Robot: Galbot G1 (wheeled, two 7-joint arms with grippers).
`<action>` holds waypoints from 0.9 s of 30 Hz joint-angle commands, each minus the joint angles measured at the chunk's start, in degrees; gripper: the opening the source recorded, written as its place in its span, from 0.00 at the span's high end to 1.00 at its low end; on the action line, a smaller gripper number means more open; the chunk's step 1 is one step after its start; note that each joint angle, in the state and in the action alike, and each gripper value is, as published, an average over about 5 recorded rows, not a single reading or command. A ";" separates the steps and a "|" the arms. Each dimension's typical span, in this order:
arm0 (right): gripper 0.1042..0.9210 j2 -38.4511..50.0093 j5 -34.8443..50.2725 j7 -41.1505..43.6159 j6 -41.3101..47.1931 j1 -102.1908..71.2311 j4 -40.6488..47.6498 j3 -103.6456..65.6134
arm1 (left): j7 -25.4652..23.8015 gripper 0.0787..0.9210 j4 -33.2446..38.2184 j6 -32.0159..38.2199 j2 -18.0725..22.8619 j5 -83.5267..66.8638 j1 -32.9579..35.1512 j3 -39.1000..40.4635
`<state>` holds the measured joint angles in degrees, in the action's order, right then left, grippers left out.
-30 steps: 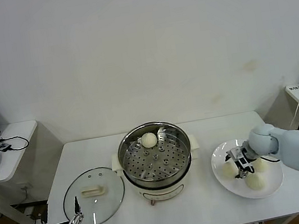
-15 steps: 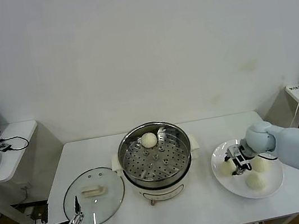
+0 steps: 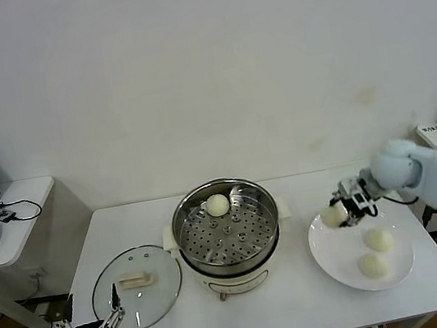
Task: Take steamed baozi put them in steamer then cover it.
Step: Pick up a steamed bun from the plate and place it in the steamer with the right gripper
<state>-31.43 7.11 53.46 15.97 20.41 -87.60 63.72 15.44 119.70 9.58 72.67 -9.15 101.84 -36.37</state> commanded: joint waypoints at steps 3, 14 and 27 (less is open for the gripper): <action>0.39 -14.06 21.41 -4.44 7.52 25.23 -6.29 11.59 | 0.13 0.12 -0.33 0.16 -0.74 -0.52 0.18 -0.27; 0.38 -31.14 26.88 -11.56 14.48 14.81 1.42 9.50 | 0.26 0.12 -0.41 0.48 -0.51 -0.54 0.84 -0.71; 0.38 -41.61 23.93 -12.53 15.54 5.16 11.84 9.36 | 0.29 0.12 -0.17 0.52 0.35 -0.44 1.05 -1.18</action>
<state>-61.75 29.59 43.16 29.28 31.57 -83.13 72.67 15.69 119.55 10.06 72.96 -9.62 102.91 -37.47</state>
